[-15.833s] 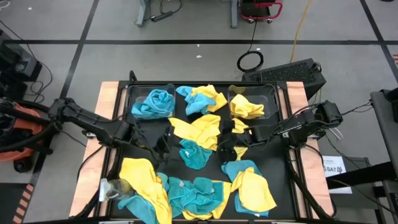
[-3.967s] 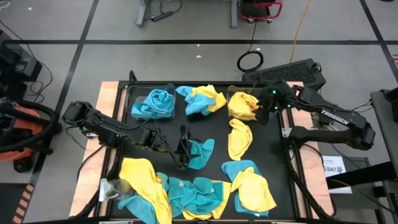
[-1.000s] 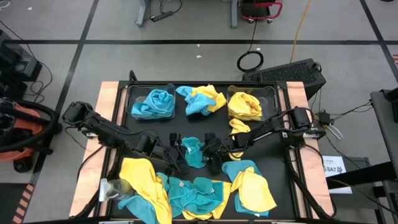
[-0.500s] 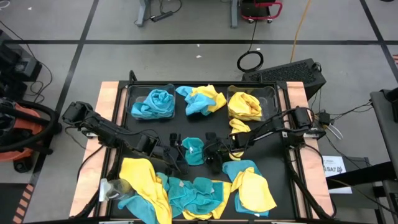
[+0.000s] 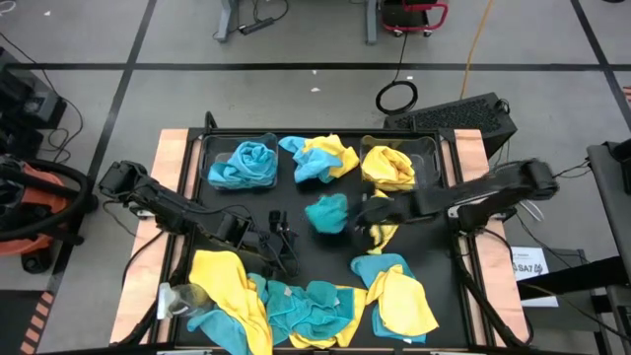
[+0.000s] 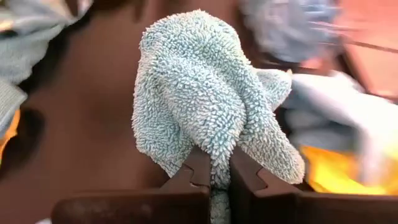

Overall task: Sort microfiber towel by color & place in baskets
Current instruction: Put the blue microfiber cloth into the left transparent bin

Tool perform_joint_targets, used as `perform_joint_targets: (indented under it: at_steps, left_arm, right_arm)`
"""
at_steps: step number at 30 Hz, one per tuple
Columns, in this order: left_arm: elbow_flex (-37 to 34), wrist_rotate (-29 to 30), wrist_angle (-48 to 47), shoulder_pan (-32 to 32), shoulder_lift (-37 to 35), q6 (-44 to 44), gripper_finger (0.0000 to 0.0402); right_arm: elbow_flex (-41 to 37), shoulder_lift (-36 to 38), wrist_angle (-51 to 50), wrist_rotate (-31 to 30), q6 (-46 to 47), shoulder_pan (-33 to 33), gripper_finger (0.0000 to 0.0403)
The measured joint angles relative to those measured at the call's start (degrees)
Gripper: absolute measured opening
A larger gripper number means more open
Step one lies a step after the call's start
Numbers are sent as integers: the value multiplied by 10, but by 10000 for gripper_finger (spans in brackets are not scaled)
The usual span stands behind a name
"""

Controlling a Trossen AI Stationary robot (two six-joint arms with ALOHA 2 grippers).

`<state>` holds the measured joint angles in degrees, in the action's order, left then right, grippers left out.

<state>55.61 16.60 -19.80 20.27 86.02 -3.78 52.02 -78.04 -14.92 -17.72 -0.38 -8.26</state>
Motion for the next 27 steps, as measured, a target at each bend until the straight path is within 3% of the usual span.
perform_joint_targets:
  at_steps: [4,11,27]
  left_arm:
    - [0,2,2,0,0,2,280]
    - [0,2,4,0,0,12,280]
    - [0,2,13,0,0,13,280]
  right_arm:
    - [0,86,-95,-61,43,5,5]
    - [0,192,-207,-64,108,11,4]
    - [0,275,-369,-131,200,11,7]
